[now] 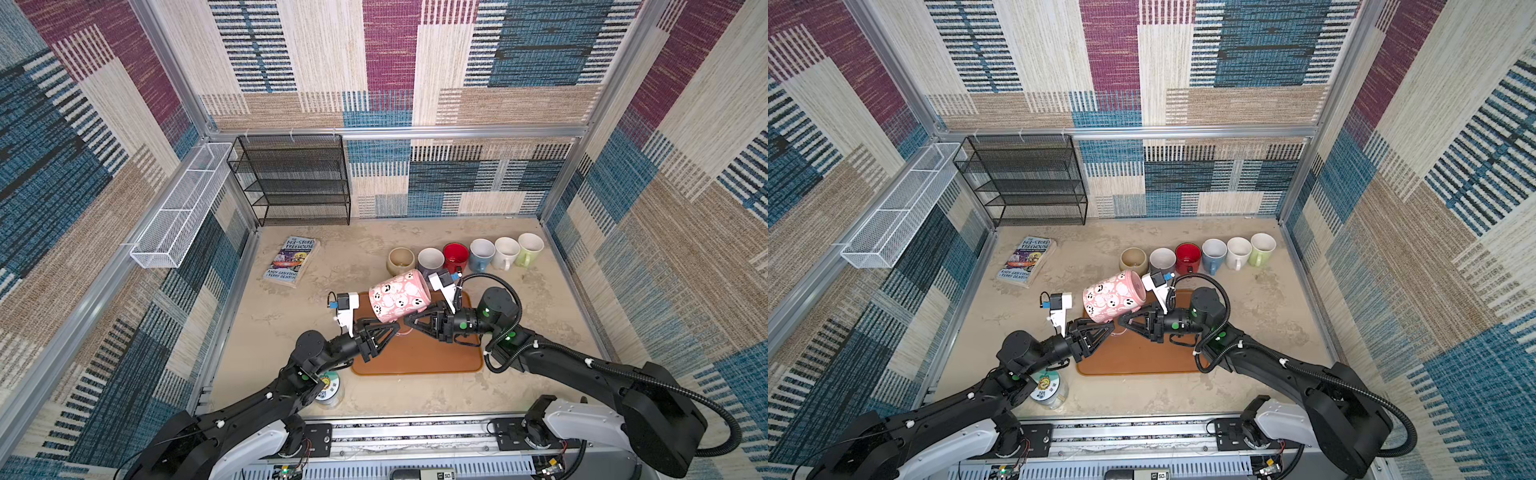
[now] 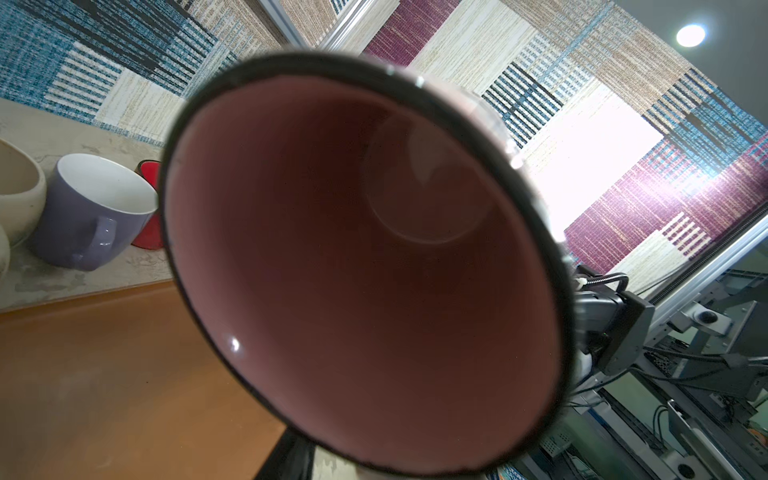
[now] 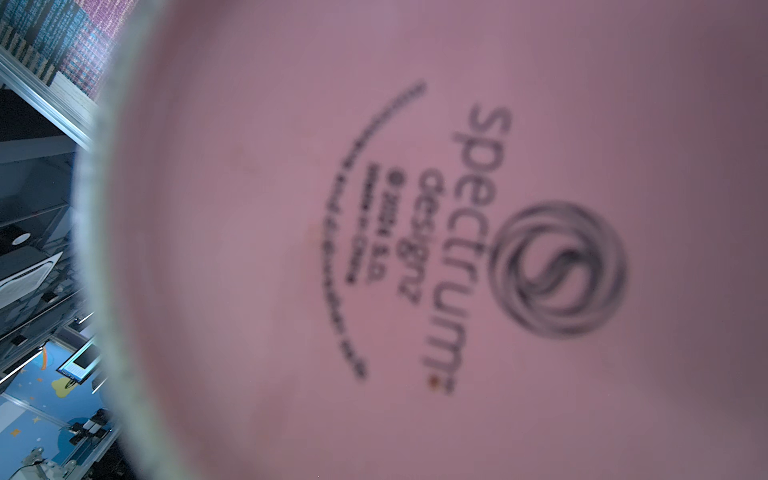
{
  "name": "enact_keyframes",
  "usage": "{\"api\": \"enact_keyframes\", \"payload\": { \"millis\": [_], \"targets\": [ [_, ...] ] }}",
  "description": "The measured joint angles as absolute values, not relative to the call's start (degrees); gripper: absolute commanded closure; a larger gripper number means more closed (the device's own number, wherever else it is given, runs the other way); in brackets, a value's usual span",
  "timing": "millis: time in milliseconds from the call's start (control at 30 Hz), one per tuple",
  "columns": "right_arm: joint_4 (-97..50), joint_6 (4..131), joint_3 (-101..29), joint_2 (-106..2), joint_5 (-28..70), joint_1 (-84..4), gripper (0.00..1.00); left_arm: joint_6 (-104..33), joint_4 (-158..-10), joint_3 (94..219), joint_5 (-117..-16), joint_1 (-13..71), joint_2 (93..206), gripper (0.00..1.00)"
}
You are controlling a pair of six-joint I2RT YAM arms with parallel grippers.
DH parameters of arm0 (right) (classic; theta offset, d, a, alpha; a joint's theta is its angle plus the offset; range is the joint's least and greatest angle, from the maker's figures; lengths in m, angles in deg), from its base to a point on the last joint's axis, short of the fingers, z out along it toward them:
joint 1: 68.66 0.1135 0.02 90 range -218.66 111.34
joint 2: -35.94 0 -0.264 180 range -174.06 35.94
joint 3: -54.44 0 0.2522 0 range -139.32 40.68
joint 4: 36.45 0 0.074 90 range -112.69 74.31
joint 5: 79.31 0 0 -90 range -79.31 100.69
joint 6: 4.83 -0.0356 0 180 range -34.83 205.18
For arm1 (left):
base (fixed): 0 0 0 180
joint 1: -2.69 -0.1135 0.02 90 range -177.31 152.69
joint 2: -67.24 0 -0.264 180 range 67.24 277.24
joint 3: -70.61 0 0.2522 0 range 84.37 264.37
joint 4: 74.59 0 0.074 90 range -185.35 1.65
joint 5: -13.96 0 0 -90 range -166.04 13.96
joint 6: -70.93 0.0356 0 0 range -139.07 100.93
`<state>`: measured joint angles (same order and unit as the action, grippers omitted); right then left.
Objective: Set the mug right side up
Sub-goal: 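Grasp the pink mug's rim with the left gripper while the right gripper holds the base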
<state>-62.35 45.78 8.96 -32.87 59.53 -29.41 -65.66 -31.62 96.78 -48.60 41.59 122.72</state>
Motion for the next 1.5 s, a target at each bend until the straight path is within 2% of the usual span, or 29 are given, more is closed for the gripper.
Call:
{"api": "enact_keyframes", "payload": {
  "millis": [333,733,867,933,1067,1167,1500],
  "targets": [
    [-69.0,44.1,9.6,-35.3,60.6,-29.4,1.00,-67.5,-27.8,98.4,-46.4,41.6,126.9,0.61],
    [-73.6,44.2,9.6,-37.8,60.1,-29.6,1.00,-70.1,-23.3,98.9,-44.2,41.5,129.1,0.98],
    [-73.5,44.6,9.2,-38.2,60.1,-29.6,1.00,-69.7,-23.6,98.9,-44.8,41.5,128.9,1.00],
    [-72.9,44.9,8.8,-38.4,60.0,-29.6,0.94,-69.5,-24.3,98.9,-45.4,41.5,128.4,1.00],
    [-70.7,46.1,8.1,-38.7,59.7,-29.6,0.68,-68.4,-27.1,98.8,-46.5,41.3,127.1,1.00],
    [-68.3,47.4,8.0,-39.3,59.7,-29.5,0.58,-67.4,-29.5,98.8,-47.4,40.6,126.2,1.00],
    [-63.9,48.8,7.8,-41.4,59.6,-30.1,0.42,-65.2,-38.4,98.8,-48.9,37.7,124.5,1.00]
  ]
}}
